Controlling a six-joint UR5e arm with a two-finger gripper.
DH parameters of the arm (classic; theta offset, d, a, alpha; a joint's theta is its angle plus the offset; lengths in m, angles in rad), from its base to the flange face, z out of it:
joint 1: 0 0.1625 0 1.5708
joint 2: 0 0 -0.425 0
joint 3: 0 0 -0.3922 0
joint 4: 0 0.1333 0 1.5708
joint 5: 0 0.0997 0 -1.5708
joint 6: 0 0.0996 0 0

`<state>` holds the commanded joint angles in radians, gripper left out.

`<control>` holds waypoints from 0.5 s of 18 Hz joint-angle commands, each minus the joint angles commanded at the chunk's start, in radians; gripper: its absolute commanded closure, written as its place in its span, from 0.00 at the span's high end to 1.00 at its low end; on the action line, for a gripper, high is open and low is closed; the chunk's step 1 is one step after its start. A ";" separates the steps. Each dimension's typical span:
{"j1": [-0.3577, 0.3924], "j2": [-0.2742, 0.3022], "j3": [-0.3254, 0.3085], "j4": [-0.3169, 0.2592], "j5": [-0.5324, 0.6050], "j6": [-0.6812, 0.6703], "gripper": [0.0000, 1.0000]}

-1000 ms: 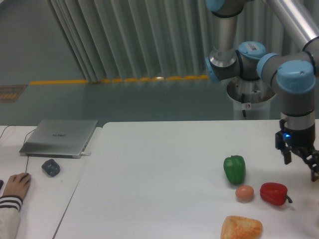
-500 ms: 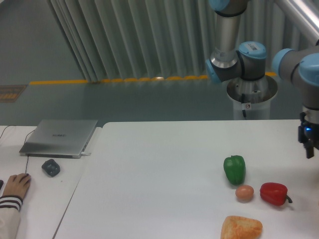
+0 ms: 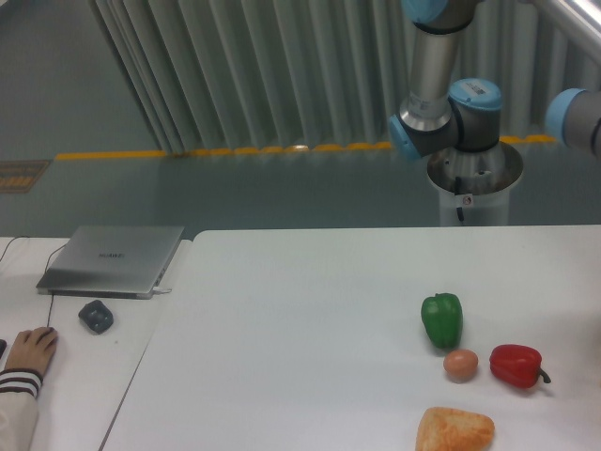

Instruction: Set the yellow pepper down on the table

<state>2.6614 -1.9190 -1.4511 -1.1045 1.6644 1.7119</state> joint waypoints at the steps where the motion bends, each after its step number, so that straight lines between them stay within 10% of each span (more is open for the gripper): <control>1: 0.009 0.000 0.000 0.000 0.000 0.002 1.00; 9: 0.083 -0.043 -0.012 0.017 0.003 0.209 1.00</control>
<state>2.7442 -1.9619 -1.4634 -1.0876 1.6674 1.9205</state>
